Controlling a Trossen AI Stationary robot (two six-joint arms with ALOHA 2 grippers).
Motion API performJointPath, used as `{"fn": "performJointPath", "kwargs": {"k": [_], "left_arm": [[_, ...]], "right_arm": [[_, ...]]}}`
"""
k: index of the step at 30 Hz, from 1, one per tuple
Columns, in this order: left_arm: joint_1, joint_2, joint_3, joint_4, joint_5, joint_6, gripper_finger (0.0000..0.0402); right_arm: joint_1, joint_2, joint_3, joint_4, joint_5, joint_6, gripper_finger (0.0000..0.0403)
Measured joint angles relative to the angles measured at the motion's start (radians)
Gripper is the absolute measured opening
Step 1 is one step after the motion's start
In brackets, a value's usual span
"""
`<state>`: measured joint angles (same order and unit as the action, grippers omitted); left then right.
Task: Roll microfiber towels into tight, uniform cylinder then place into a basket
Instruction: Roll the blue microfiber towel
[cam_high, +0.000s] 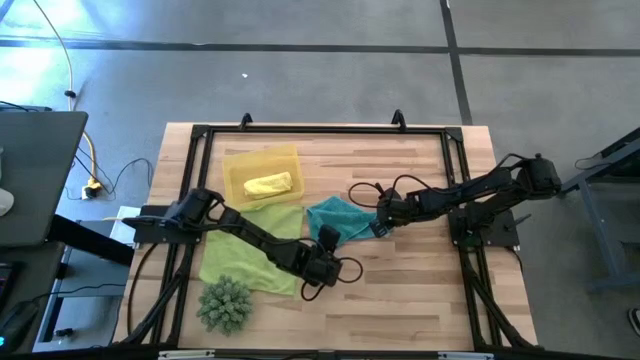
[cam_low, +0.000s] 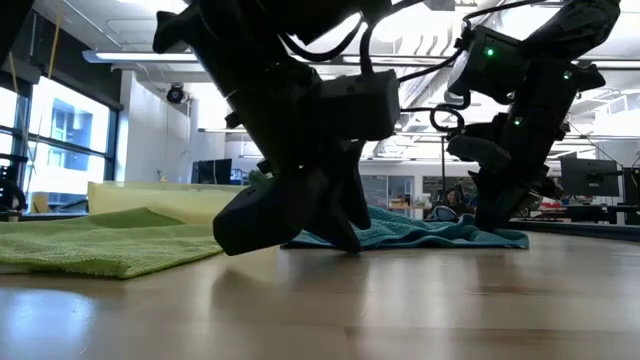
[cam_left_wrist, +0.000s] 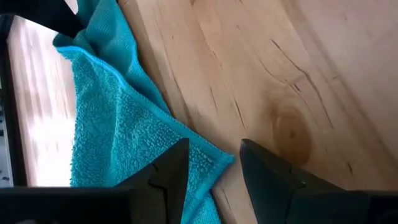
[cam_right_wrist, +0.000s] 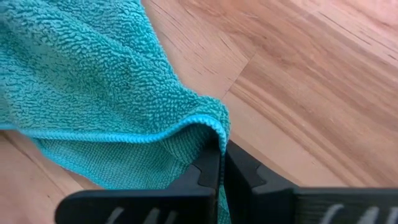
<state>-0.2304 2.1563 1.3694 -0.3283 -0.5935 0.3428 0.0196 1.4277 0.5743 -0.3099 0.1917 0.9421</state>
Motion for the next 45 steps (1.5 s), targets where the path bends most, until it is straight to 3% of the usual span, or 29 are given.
{"fn": "performJointPath", "kwargs": {"k": [6, 11, 21, 26, 34, 38, 45], "left_arm": [[0.01, 0.002, -0.002, -0.007, -0.054, 0.001, 0.0131], [0.034, -0.001, -0.002, -0.036, 0.0, -0.038, 0.0113], [0.01, 0.004, -0.004, -0.039, 0.022, -0.052, 0.0014], [-0.003, 0.0, -0.005, -0.042, 0.042, -0.055, 0.0007], [0.007, -0.111, -0.007, -0.05, 0.274, -0.212, 0.0002], [0.022, -0.193, -0.007, -0.053, 0.31, -0.254, 0.0001], [0.06, -0.397, -0.006, -0.153, 0.299, -0.261, 0.0001]], "right_arm": [[0.0, 0.0, 0.0, 0.009, 0.009, 0.0, 0.0], [0.0, 0.0, 0.0, 0.009, 0.009, 0.0, 0.0], [0.0, 0.0, 0.0, 0.008, 0.009, 0.0, 0.0], [0.0, 0.0, 0.0, 0.008, 0.009, -0.011, 0.0], [0.008, 0.0, 0.0, 0.018, 0.015, -0.3, 0.0], [0.046, 0.0, 0.02, 0.005, 0.106, -0.475, 0.0], [0.144, 0.0, 0.183, -0.186, 0.425, -0.757, 0.0]]}}
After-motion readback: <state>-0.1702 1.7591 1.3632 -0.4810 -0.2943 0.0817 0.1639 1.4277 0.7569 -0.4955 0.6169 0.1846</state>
